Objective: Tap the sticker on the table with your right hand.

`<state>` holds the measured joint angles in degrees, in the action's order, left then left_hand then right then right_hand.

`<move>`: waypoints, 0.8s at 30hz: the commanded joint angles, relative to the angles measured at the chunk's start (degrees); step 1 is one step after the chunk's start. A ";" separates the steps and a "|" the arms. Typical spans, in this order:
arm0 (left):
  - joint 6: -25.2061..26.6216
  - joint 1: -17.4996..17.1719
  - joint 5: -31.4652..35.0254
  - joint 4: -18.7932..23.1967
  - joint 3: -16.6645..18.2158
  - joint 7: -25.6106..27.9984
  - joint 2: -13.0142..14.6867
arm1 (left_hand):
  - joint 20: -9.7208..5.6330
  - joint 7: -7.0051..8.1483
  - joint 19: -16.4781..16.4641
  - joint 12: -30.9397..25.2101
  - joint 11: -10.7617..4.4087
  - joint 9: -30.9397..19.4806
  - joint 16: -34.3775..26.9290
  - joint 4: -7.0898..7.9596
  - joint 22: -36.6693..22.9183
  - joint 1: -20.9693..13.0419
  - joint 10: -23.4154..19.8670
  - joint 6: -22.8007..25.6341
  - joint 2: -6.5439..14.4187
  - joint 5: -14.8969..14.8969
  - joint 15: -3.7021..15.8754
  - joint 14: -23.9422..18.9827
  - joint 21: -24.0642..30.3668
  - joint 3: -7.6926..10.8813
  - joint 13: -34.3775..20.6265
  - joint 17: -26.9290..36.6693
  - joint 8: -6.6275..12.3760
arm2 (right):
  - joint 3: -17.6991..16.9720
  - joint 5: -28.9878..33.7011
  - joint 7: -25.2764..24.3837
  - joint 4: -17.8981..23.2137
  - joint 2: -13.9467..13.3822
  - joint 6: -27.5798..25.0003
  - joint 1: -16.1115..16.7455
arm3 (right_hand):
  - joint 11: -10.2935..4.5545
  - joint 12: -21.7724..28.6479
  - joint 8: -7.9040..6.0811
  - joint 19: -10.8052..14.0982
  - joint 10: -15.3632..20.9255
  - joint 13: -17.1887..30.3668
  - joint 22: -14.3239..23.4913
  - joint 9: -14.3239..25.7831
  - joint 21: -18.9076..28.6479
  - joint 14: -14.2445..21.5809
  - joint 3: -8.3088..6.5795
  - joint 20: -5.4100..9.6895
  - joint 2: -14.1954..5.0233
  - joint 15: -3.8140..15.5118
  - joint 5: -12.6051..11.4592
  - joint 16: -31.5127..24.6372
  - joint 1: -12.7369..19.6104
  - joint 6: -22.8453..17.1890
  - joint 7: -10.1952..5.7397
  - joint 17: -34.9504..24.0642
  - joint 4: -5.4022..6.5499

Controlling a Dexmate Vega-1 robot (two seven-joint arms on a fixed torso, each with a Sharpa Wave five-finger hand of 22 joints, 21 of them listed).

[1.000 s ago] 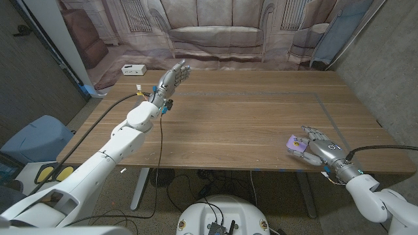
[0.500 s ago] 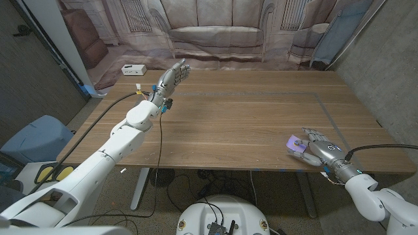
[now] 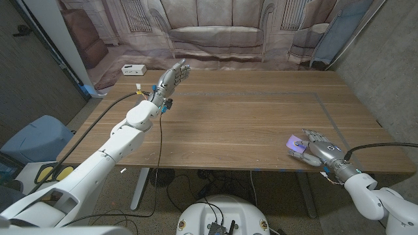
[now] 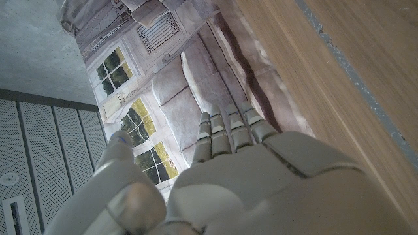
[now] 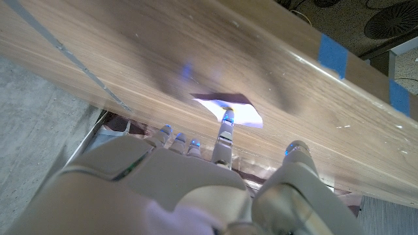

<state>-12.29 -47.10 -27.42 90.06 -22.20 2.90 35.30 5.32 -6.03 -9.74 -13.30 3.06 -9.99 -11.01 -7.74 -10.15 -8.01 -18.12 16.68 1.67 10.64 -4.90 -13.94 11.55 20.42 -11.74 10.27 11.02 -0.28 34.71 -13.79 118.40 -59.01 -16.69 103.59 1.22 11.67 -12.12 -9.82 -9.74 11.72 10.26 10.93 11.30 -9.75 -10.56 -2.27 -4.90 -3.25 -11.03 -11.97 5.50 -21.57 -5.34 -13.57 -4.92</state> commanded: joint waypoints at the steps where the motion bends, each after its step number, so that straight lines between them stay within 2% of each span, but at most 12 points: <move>1: 0.23 0.13 -0.25 -0.40 -0.09 -0.08 -0.12 | 0.04 -0.19 -0.25 0.34 -0.12 -0.34 0.07 0.04 -0.15 -0.80 -0.43 0.54 0.02 -0.24 0.14 -0.37 -0.09 0.32 0.04 0.09 -0.02 | 1.22 -1.27 1.31 0.55 -2.22 -2.04 -0.73 | -0.85 0.63 -0.54 -8.05 -4.95 0.12 0.15 0.17 0.37 -12.37 -0.95 -0.22 -0.63 -0.23 0.14 -0.45 0.45 -2.20 -0.55 -0.02 -0.12; 9: -0.11 0.51 -0.27 -1.07 -0.28 -0.40 -0.41 | -0.01 -0.22 -0.24 0.33 -0.31 -0.34 0.07 0.02 -0.15 -0.87 -0.55 0.53 0.07 -0.25 0.20 -0.41 -0.10 0.37 0.04 0.09 -0.04 | 1.37 -2.22 2.50 1.40 -3.50 -4.10 -0.64 | -0.93 1.14 -1.83 -7.51 -3.39 0.13 0.14 0.32 0.58 -11.52 -1.12 -0.65 -0.57 -0.46 0.25 -0.80 0.55 -6.36 0.22 0.04 -0.22; 24: 0.01 0.80 -0.31 -1.40 -0.60 -0.70 -0.58 | 0.11 -0.22 -0.21 0.38 -0.01 -0.35 0.08 0.00 -0.15 -0.98 -0.57 0.65 0.13 -0.28 0.21 -0.44 -0.12 0.44 0.03 0.09 -0.03 | 2.92 -3.44 3.26 1.82 -5.32 -6.64 -1.29 | -0.91 1.51 -2.67 -7.21 -1.95 0.13 0.14 0.45 0.66 -11.16 -1.15 -0.83 -0.40 -0.61 0.33 -0.96 0.46 -9.50 0.94 0.08 -0.24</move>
<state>-12.30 -46.46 -27.71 88.84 -22.63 2.32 34.80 5.32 -6.24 -9.74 -12.82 2.76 -9.99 -11.02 -7.74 -10.15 -8.32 -18.43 16.89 1.97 10.36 -4.70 -14.14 11.54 20.41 -11.74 10.27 11.02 1.35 32.30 -11.31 120.07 -63.04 -21.59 102.94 0.71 12.81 -14.23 -9.82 -9.84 11.73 10.26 10.96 11.70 -9.75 -11.33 -2.89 -5.23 -3.72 -10.80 -12.74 5.83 -28.59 -5.72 -13.30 -5.21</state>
